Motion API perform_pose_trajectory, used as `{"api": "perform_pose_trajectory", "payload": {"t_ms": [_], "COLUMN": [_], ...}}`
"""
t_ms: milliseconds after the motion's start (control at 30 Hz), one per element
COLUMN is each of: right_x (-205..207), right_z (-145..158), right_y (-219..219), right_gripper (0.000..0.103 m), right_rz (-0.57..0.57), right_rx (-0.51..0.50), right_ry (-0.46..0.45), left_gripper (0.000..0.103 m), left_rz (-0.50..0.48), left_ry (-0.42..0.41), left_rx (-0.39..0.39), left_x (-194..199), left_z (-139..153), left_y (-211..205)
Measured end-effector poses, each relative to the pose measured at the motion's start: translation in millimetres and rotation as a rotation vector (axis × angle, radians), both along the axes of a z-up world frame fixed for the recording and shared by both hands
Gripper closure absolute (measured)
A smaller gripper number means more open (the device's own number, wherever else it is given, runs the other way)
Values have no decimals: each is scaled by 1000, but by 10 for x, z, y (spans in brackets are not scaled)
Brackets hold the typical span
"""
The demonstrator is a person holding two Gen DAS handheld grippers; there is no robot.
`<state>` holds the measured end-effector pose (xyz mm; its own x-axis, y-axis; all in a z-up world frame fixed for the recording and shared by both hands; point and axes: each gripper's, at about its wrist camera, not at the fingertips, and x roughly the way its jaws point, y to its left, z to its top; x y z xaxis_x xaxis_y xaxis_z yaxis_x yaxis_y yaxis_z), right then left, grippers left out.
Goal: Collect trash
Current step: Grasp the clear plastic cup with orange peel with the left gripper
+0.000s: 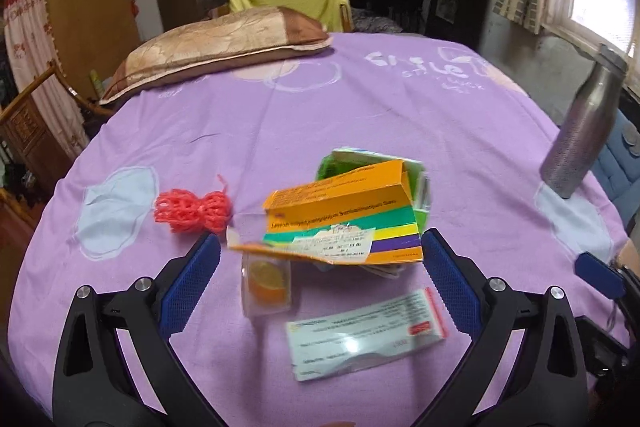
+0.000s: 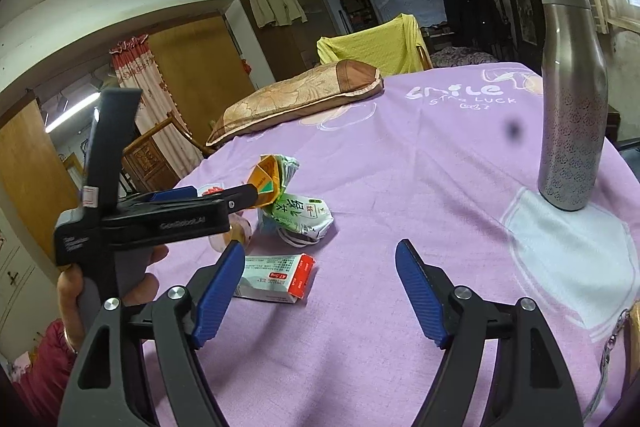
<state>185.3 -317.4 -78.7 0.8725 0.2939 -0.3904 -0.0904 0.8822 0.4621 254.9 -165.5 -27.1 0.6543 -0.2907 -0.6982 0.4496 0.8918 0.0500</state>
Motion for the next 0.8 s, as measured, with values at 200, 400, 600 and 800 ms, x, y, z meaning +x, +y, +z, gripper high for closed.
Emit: {"api": "perform_pose_trajectory", "payload": {"t_ms": [200,400,600,800], "right_x": [-25,-55,-50,-18], "right_z": [20,48,23,9], "right_y": [-7,61,26,34], "right_gripper": [26,26,26,25], "right_rz": [4,12,-8,7], "right_rx": [13,-17,-15,-9], "right_ry": [-14,-35,-15,1], "left_gripper": [7,7,7,7], "left_rz": [219,339,208,57], "left_ry": [22,32,39,58], "left_rx": [95,45,7,62], "left_x": [74,-72,-64,72], "left_z": [-183,-80,-53,-265], "left_y": [1004,1727,1187,389]}}
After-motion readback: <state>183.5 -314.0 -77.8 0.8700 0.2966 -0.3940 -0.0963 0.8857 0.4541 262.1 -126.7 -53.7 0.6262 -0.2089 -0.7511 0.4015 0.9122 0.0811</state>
